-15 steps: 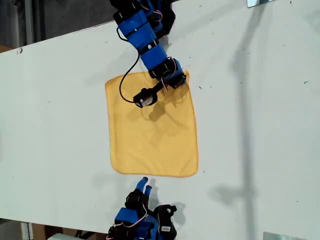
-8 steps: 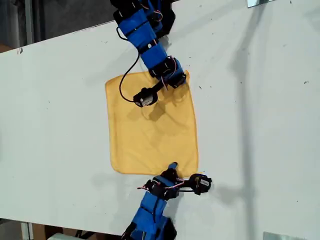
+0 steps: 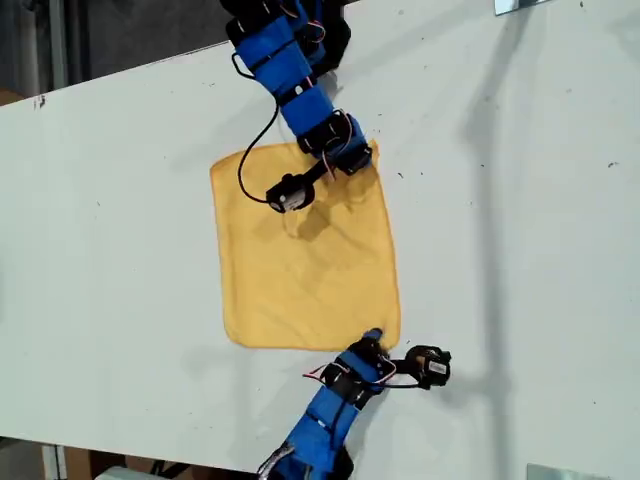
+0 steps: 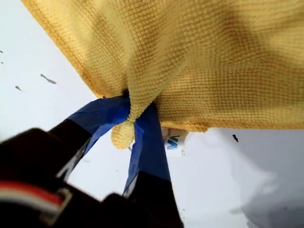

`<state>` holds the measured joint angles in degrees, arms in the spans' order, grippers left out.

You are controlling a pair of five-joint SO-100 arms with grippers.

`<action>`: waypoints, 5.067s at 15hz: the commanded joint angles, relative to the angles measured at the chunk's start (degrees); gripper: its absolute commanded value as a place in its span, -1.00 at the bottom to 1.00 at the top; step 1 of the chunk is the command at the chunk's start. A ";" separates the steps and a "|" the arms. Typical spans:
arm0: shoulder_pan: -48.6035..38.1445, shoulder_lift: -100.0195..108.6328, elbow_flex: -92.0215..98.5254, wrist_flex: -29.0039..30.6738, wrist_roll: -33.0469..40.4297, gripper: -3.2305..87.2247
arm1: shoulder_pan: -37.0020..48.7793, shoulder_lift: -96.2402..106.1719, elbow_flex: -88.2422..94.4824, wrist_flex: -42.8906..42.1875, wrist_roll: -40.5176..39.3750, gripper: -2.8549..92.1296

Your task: Grasp corners of a square towel and fold twice.

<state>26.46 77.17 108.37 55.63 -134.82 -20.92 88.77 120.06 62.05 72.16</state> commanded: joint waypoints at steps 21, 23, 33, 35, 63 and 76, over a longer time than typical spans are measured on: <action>-79.54 18.63 -44.91 29.71 83.32 -0.99 | 70.31 14.06 -36.83 9.84 -36.65 -0.94; -86.40 18.11 -38.41 20.39 85.43 -0.99 | 76.46 9.40 -36.12 1.32 -37.44 -0.94; -95.01 -13.97 -51.33 17.67 89.74 -0.99 | 80.77 -15.91 -43.24 -6.59 -38.58 -0.94; -90.09 1.93 -39.73 15.73 89.03 -0.99 | 78.75 -4.39 -36.74 -5.89 -38.58 -0.94; -77.78 32.96 -17.31 31.90 81.74 -0.62 | 67.24 23.38 -10.28 3.52 -35.95 -0.38; -81.74 82.09 39.90 11.60 71.10 -0.64 | 83.32 -27.95 -35.86 10.02 -39.02 -0.94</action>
<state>-56.60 146.95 143.79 66.27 -61.88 59.24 60.47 81.56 72.07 32.43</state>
